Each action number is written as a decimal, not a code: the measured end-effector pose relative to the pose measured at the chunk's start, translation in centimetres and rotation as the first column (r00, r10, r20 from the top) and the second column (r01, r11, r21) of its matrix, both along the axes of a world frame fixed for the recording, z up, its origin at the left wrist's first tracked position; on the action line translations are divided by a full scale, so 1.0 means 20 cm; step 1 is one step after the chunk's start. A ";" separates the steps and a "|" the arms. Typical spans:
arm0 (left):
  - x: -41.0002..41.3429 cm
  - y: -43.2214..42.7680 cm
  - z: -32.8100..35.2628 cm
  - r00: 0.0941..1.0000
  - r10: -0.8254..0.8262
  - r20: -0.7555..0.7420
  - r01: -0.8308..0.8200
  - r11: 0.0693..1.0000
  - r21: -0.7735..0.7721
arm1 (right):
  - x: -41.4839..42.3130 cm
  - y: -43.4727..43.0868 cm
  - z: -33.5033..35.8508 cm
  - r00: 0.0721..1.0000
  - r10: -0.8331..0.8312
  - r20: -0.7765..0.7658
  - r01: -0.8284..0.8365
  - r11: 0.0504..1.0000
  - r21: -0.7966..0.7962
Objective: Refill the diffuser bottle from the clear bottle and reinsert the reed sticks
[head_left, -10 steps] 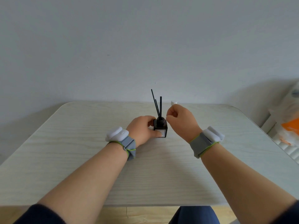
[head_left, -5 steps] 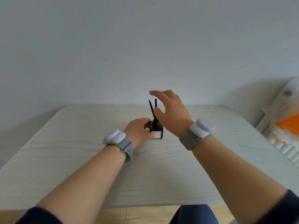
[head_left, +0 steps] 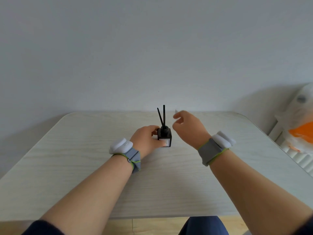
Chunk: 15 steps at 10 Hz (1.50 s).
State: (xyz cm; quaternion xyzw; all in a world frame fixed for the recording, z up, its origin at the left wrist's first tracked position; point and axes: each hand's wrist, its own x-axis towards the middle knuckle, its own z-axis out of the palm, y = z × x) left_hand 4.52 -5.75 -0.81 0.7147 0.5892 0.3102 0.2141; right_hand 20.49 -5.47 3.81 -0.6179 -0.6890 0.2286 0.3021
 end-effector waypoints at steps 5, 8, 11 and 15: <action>0.00 0.09 0.02 0.998 0.063 0.024 -0.063 0.997 0.034 | -0.04 0.03 -0.10 0.967 -0.043 -0.253 0.004 0.989 -0.151; -0.04 0.25 0.03 0.986 0.164 0.018 -0.164 0.986 -0.001 | -0.11 0.14 -0.11 0.934 -0.019 -0.356 -0.051 0.981 -0.186; -0.06 0.28 0.01 0.986 0.167 -0.011 -0.167 0.986 0.008 | -0.13 0.16 -0.14 0.939 0.009 -0.343 -0.077 0.979 -0.186; -0.06 0.19 0.02 0.963 0.257 -0.083 -0.265 0.959 -0.104 | -0.04 0.12 -0.17 0.944 -0.023 -0.329 -0.041 0.982 -0.187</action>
